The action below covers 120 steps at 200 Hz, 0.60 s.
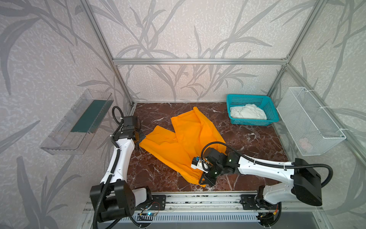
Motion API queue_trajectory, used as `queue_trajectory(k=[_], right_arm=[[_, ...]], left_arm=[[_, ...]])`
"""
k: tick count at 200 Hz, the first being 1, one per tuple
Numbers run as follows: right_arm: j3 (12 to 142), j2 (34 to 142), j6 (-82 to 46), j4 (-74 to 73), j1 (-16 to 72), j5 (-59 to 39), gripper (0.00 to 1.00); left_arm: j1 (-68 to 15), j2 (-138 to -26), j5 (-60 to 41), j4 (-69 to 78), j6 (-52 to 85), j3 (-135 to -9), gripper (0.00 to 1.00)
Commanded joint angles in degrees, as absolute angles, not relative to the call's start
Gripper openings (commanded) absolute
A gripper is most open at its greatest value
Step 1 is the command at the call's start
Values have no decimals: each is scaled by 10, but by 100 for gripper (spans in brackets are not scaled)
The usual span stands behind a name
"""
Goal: Fold and stack the mixed laundry pile
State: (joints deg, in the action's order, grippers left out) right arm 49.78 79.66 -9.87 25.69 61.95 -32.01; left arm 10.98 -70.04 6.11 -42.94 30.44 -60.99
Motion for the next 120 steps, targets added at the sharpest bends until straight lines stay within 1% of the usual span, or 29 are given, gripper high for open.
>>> queue_trajectory(k=[1,25,44,48,66,96,120], right_arm=[[503,778,-116,255,616,-388,0],[486,764,-147,222,598,-418,0],[478,748,-167,207,591,-442,0],[477,745,-171,206,573,-446,0],[466,725,-195,192,553,-454,0],[432,679,-256,156,495,-452,0],[421,656,-252,180,468,-421,0]], left_arm=[[111,-691,23,-445,266,-663,0],[85,-718,-15,-441,256,-729,0],[35,-759,-6,-445,237,-800,0],[23,-769,-1,-447,231,-818,0],[-31,-827,12,-456,208,-902,0],[-86,-939,20,-487,198,-1054,0],[-92,-1014,43,-574,247,-1144,0]])
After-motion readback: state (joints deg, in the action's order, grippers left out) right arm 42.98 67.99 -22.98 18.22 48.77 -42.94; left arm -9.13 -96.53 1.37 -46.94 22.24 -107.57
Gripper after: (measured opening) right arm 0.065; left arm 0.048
